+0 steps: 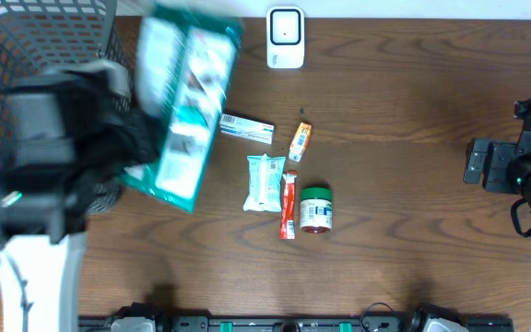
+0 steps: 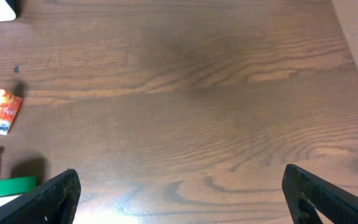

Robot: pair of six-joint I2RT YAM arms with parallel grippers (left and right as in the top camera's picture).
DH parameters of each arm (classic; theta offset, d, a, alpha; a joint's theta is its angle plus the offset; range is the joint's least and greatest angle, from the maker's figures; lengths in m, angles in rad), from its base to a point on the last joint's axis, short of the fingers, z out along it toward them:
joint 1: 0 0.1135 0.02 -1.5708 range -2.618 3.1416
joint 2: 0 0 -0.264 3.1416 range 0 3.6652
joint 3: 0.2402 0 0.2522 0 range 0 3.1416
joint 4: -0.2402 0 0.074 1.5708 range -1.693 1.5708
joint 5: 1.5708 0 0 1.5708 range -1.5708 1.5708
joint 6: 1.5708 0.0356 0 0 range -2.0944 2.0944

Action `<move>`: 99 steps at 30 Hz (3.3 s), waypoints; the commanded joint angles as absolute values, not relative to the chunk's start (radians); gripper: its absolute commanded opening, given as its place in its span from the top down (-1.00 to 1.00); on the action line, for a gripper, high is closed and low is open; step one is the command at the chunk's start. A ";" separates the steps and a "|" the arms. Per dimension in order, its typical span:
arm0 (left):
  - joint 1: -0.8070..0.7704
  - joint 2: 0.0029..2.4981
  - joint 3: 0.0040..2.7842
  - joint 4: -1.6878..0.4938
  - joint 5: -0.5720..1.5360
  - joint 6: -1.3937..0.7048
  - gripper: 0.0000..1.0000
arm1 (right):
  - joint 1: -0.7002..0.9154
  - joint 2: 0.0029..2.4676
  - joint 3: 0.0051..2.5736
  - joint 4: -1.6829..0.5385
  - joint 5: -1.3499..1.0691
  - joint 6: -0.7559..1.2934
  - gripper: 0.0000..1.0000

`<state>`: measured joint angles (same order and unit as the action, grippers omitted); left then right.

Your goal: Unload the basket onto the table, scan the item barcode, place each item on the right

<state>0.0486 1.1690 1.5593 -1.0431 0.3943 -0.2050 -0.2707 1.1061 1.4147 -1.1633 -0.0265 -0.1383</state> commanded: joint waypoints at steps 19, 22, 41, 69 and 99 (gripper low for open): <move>-0.054 1.209 0.825 -0.640 0.052 -0.603 0.85 | -0.278 1.106 1.426 -1.164 -0.028 -0.128 -0.99; -0.054 1.242 0.797 -0.588 0.010 -0.622 0.85 | -0.278 1.106 1.426 -1.164 -0.028 -0.128 -0.99; -0.054 1.148 0.844 -0.475 0.216 -0.573 -0.32 | -0.278 1.106 1.426 -1.164 -0.028 -0.128 -0.99; -0.054 1.150 1.333 -1.007 0.040 -0.259 -0.78 | -0.278 1.106 1.426 -1.164 -0.028 -0.128 -0.99; -0.054 1.150 1.332 -1.008 0.040 -0.259 -0.79 | -0.278 1.106 1.426 -1.168 -0.028 -0.128 -0.99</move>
<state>-0.0551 1.1450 1.3247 -1.0031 0.0525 -0.2794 -0.2707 1.1061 1.4147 -1.1641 -0.0265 -0.1383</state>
